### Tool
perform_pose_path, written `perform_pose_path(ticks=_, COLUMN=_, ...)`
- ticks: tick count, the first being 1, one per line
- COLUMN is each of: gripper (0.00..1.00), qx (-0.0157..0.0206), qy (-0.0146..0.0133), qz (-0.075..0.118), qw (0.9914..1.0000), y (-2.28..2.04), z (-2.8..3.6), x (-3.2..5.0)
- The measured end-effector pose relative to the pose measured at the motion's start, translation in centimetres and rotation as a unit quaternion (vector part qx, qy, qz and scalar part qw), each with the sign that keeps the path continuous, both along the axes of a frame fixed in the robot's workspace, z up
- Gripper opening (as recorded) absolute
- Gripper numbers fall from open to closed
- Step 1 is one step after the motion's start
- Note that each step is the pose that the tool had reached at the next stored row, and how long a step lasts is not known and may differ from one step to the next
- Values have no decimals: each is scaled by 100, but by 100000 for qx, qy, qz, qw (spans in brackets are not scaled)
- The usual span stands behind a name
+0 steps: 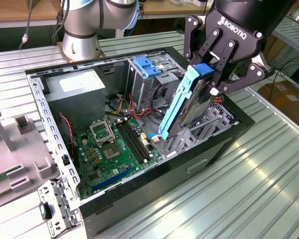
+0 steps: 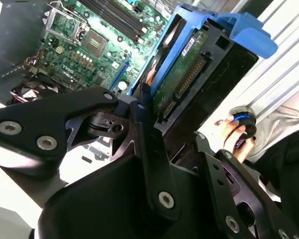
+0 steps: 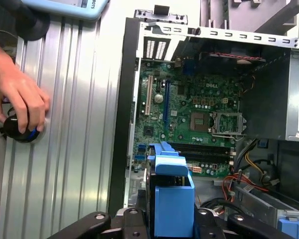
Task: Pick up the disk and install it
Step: 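Pick up the disk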
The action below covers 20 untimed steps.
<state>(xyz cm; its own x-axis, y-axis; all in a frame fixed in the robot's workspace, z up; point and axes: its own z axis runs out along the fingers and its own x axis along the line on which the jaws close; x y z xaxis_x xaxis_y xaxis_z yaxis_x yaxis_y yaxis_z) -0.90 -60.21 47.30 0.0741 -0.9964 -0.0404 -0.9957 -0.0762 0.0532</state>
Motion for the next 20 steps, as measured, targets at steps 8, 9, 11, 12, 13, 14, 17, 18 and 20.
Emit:
perform_pose_path(ticks=8, gripper=36, qx=27, qy=53, qz=-435, qw=99999, y=-56, z=-8, x=173)
perform_pose_path(ticks=9, gripper=36, qx=26, qy=79, qz=-433, qw=99999, y=-61, z=-8, x=216)
perform_pose_path(ticks=11, gripper=36, qx=28, qy=120, qz=-432, qw=99999, y=-66, z=-7, x=275)
perform_pose_path(ticks=12, gripper=36, qx=30, qy=137, qz=-435, qw=99999, y=-68, z=-7, x=296)
perform_pose_path(ticks=13, gripper=36, qx=43, qy=160, qz=-430, qw=99999, y=-71, z=-8, x=319)
perform_pose_path(ticks=14, gripper=36, qx=67, qy=212, qz=-436, qw=99999, y=-76, z=-8, x=368)
perform_pose_path(ticks=17, gripper=36, qx=133, qy=341, qz=-437, qw=99998, y=-88, z=-8, x=470)
perform_pose_path(ticks=18, gripper=36, qx=152, qy=388, qz=-433, qw=99998, y=-92, z=-7, x=506)
perform_pose_path(ticks=20, gripper=36, qx=183, qy=456, qz=-433, qw=99998, y=-101, z=-7, x=559)
